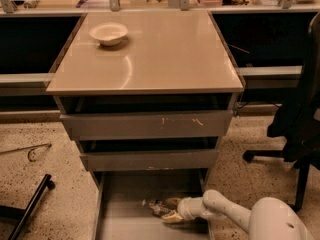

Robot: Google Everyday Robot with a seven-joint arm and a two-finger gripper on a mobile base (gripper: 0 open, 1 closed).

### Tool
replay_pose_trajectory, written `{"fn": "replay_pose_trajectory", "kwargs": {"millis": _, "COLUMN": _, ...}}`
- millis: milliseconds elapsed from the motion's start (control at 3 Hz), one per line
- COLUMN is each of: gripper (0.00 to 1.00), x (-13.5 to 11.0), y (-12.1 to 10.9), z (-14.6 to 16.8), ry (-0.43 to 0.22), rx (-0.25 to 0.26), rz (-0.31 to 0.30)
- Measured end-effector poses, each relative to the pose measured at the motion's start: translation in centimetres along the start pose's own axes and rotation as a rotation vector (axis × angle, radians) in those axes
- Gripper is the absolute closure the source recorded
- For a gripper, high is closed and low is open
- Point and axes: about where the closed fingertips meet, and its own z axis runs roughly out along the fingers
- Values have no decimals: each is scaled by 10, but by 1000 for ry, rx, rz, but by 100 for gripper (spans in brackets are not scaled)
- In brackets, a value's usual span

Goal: Place water bottle into bottom drawer

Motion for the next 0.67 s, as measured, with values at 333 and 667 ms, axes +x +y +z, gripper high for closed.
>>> {"fn": "replay_pose_trajectory", "kwargs": {"millis": 333, "gripper": 0, "x": 0, "y": 0, "z": 0, "ry": 0, "rx": 0, "rz": 0}}
{"fn": "replay_pose_trajectory", "kwargs": {"millis": 667, "gripper": 0, "x": 0, "y": 0, "z": 0, "ry": 0, "rx": 0, "rz": 0}}
